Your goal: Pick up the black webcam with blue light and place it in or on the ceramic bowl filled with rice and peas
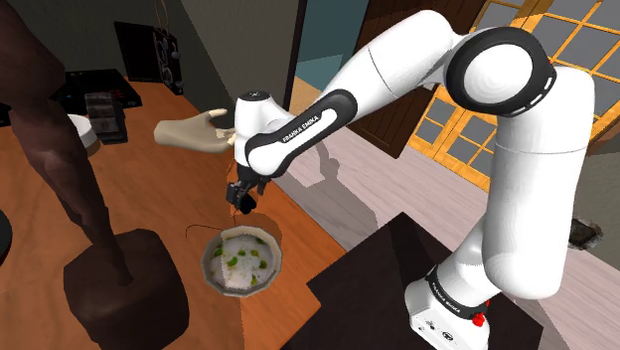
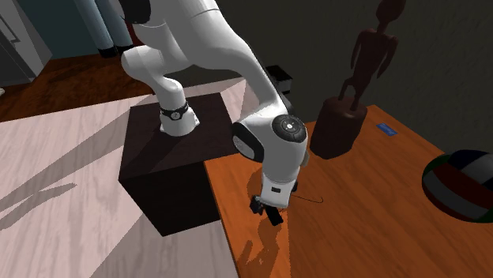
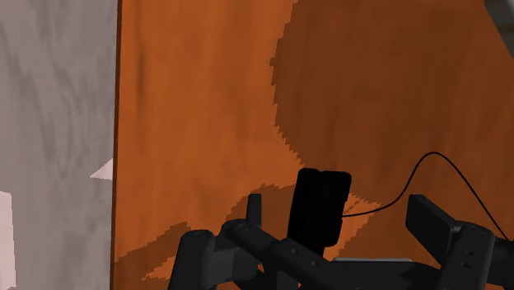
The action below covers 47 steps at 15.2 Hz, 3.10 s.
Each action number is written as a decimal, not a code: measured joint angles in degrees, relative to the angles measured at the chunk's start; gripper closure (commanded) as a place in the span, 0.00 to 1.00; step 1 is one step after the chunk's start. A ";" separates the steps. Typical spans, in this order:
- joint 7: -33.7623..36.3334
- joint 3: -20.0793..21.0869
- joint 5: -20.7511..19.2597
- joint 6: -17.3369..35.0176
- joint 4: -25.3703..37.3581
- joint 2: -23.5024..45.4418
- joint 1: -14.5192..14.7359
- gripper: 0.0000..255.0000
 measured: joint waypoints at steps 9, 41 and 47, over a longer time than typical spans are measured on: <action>0.68 -0.73 -0.99 3.11 0.11 3.16 0.61 0.00; -1.18 1.29 2.01 -6.61 0.35 -6.41 -0.91 1.00; -1.82 1.80 3.09 -10.32 0.88 -9.68 -1.32 1.00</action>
